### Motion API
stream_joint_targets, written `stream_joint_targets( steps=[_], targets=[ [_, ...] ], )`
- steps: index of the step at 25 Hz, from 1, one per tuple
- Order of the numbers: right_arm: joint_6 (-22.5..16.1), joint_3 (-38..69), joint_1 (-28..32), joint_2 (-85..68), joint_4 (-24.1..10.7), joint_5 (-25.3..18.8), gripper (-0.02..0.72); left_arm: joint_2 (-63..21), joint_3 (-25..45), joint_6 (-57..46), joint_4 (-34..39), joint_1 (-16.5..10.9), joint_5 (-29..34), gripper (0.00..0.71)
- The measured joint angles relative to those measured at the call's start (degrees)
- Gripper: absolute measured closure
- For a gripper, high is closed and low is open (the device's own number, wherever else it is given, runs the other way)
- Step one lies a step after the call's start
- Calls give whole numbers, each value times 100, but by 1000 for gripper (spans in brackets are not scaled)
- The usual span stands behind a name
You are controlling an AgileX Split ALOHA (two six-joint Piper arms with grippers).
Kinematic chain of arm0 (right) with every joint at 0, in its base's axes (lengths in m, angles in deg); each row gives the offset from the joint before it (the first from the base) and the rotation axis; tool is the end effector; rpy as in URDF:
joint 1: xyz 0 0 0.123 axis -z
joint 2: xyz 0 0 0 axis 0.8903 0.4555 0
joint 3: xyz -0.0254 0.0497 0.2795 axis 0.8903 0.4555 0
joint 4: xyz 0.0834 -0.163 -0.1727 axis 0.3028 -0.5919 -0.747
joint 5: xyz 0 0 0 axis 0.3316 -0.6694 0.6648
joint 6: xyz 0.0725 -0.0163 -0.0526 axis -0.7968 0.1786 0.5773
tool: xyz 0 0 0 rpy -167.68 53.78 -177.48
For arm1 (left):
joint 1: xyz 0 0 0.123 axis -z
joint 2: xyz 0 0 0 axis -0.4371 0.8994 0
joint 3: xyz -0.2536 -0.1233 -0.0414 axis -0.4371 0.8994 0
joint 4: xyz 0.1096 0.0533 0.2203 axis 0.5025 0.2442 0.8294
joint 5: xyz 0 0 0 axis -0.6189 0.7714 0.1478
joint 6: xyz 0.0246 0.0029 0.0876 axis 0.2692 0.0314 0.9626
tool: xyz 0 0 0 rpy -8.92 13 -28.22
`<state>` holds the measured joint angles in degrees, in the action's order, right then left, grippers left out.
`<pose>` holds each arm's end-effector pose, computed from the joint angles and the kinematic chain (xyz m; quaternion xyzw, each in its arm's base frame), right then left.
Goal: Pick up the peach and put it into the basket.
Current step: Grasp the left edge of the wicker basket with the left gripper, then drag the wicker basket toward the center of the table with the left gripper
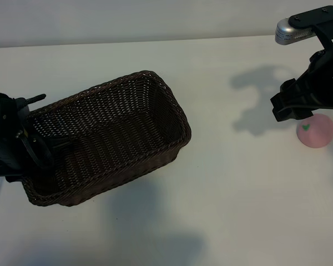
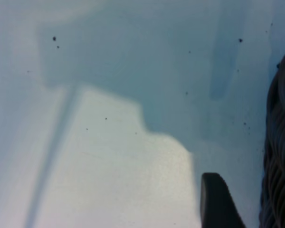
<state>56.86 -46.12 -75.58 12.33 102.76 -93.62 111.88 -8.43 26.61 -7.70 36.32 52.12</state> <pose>0.2753 0.0795 0.2830 -0.1547 0.9659 0.1074 0.1775 0.2657 -0.0422 0.1410 -0.2055 0.9738 -0.0013 0.0975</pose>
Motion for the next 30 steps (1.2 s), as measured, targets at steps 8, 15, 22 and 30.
stream_joint_targets(
  steps=[8,15,22,30],
  targets=[
    [0,0,0,0,0,0,108,-80,0,641,-654,-7,-136,402],
    [0,0,0,0,0,0,108,-584,9,841,-956,-105,-222,534],
    [0,0,0,0,0,0,108,-935,27,1841,-1791,-583,-162,548],
    [0,0,0,0,0,0,108,-1095,38,3490,-3292,-913,-110,548]
  ],
)
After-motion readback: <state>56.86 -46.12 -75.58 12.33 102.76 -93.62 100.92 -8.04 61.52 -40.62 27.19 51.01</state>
